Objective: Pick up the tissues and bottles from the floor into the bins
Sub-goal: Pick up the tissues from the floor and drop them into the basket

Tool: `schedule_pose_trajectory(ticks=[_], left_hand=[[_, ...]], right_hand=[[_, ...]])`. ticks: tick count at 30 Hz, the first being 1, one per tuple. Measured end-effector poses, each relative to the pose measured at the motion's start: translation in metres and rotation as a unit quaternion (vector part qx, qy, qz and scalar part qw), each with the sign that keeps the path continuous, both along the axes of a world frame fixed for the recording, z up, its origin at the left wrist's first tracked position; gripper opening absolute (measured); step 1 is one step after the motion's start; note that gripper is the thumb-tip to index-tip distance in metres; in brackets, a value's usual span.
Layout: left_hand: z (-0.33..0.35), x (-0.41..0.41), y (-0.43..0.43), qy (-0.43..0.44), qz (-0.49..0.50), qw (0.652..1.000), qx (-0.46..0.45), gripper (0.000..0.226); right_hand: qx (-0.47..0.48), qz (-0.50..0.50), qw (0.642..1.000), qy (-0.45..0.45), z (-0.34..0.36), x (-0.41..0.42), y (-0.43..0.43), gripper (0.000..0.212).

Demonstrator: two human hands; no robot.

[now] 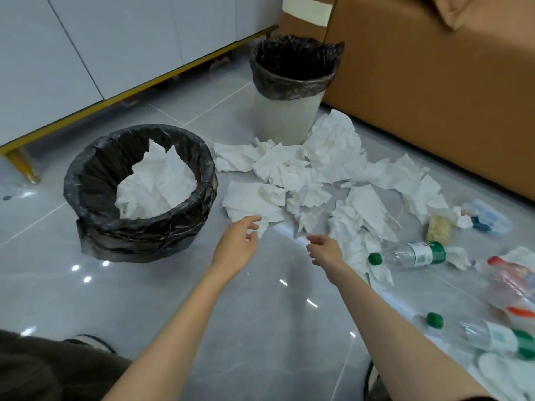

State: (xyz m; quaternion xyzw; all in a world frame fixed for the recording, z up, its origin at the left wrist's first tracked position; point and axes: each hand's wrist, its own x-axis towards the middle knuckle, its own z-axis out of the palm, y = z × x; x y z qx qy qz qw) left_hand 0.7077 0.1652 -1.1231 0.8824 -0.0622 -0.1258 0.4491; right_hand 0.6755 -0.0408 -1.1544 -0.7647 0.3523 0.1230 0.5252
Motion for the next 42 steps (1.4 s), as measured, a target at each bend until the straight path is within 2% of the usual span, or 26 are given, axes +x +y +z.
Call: schedule_pose_trajectory(ticks=[5, 9, 14, 18, 22, 26, 32, 36, 39, 42], left_hand=[[-0.025, -0.001, 0.005, 0.062, -0.018, 0.996, 0.053, 0.038], [-0.035, 0.007, 0.014, 0.079, -0.017, 0.995, 0.062, 0.041], [-0.039, 0.017, 0.014, 0.063, -0.015, 0.996, 0.053, 0.042], [-0.038, 0.023, 0.014, 0.047, -0.011, 0.998, 0.041, 0.041], [-0.036, 0.025, 0.011, 0.055, -0.005, 0.998, 0.026, 0.04], [-0.037, 0.022, 0.007, 0.062, 0.0, 0.998, 0.005, 0.039], [-0.04, 0.018, 0.008, 0.131, 0.029, 0.991, -0.019, 0.043], [-0.043, 0.014, 0.013, 0.187, 0.059, 0.977, -0.085, 0.049], [-0.043, 0.014, 0.018, 0.17, 0.127, 0.965, -0.156, 0.033], [-0.045, 0.017, 0.024, 0.133, 0.175, 0.962, -0.161, 0.022]], right_hand=[[0.003, 0.045, 0.999, -0.005, -0.007, 0.006, 0.0, 0.052], [-0.117, 0.156, 0.981, -0.015, -0.018, 0.025, 0.003, 0.06], [-0.258, 0.234, 0.937, 0.006, -0.03, 0.055, -0.001, 0.05], [-0.27, 0.268, 0.923, 0.055, -0.041, 0.073, -0.014, 0.051], [-0.218, 0.24, 0.943, 0.076, -0.047, 0.064, -0.014, 0.039], [-0.177, 0.209, 0.962, 0.018, -0.044, 0.037, 0.0, 0.023], [-0.025, 0.211, 0.976, -0.054, -0.033, 0.019, 0.041, 0.014], [0.039, 0.188, 0.977, -0.096, -0.015, 0.027, 0.061, 0.023], [0.053, 0.201, 0.972, -0.108, -0.005, 0.037, 0.065, 0.033], [0.077, 0.26, 0.957, -0.104, 0.006, 0.05, 0.063, 0.028]])
